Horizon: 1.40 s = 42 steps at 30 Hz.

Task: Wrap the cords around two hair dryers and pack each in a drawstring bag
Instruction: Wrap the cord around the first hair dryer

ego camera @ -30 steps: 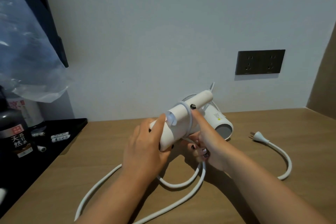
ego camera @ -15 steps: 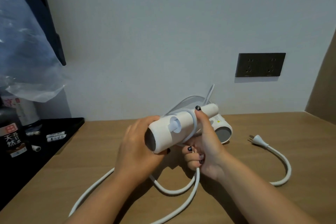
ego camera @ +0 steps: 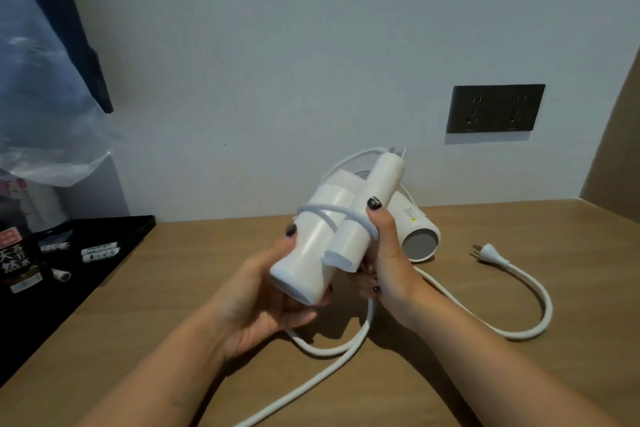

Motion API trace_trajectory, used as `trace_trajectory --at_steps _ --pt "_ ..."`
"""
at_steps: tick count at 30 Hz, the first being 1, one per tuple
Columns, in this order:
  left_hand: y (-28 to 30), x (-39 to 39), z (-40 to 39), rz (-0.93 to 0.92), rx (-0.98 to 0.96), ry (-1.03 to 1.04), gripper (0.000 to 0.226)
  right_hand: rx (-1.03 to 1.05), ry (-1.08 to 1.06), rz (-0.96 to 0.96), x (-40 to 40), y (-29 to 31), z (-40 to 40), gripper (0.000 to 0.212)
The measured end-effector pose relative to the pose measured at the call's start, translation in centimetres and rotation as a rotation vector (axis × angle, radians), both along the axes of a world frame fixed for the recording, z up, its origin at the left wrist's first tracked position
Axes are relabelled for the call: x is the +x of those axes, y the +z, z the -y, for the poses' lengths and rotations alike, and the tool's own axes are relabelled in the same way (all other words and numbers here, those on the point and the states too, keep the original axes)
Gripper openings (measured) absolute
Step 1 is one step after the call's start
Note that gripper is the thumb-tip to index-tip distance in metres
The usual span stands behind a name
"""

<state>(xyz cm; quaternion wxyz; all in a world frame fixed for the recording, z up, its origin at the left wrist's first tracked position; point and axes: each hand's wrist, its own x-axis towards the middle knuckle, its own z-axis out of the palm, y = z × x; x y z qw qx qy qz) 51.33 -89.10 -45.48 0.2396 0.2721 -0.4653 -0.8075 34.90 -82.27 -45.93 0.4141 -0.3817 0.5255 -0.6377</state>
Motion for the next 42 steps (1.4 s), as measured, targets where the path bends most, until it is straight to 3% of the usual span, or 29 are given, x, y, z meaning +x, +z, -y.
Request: trace_trajectory --at_steps 4,10,17,21,26,36,40,42 --pt "-0.4 -0.6 -0.4 -0.007 -0.083 0.041 0.083 -0.049 0.074 0.033 -0.4 -0.1 0.1 0.075" --pt "-0.5 -0.7 -0.8 0.018 -0.313 0.073 0.066 -0.051 0.128 0.098 -0.9 0.6 -0.1 0.08" --pt "0.5 0.4 1.3 0.072 -0.531 0.223 0.072 0.071 0.254 0.087 -1.7 1.8 -0.7 0.059" --pt "0.5 1.2 2.6 0.23 -0.83 0.369 0.068 0.184 0.167 -0.056 -1.1 1.1 -0.6 0.04" --pt "-0.2 0.7 2.1 0.37 -0.991 0.446 0.065 0.248 0.13 -0.1 -1.0 0.6 -0.4 0.041" --pt "0.2 0.6 1.4 0.445 -1.285 0.682 0.067 0.184 0.159 0.009 -0.1 1.1 -0.7 0.043" --pt "0.2 1.3 2.6 0.468 -1.27 0.797 0.068 0.087 0.251 0.05 0.7 1.4 -1.0 0.047" --pt "0.1 1.4 2.9 0.474 -1.259 0.807 0.068 0.073 0.266 0.037 0.9 1.3 -1.0 0.035"
